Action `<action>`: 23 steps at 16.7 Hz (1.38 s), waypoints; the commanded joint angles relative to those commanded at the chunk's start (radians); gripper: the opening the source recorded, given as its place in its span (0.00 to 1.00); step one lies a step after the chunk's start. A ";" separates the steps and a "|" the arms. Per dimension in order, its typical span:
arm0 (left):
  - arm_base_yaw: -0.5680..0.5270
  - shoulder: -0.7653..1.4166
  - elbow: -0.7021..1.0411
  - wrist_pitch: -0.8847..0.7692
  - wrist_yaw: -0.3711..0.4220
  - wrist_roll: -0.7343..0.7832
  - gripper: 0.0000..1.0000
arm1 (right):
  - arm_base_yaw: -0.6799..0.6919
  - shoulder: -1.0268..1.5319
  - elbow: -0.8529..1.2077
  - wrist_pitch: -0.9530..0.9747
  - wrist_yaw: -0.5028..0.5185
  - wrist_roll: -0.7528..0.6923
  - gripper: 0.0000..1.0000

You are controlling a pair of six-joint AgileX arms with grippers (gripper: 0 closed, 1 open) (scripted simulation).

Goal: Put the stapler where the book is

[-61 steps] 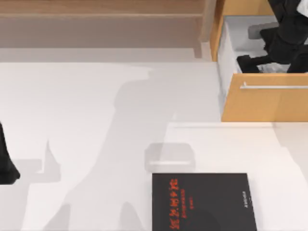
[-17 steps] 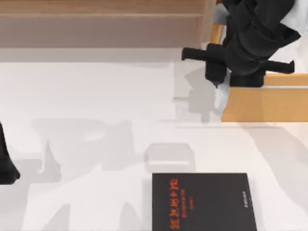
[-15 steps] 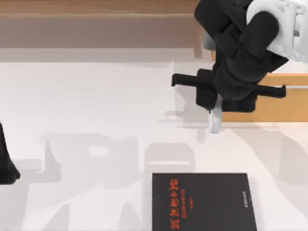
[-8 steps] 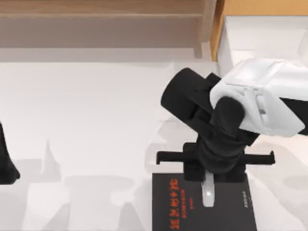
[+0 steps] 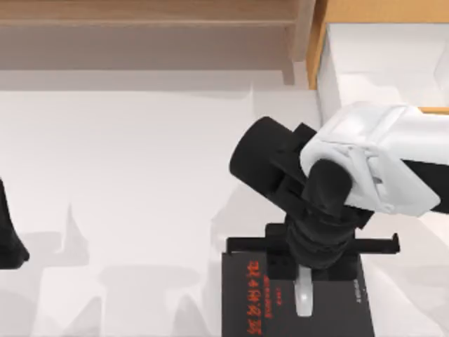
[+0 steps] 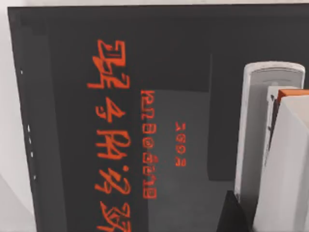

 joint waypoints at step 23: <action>0.000 0.000 0.000 0.000 0.000 0.000 1.00 | 0.000 0.042 -0.072 0.116 0.001 -0.004 0.90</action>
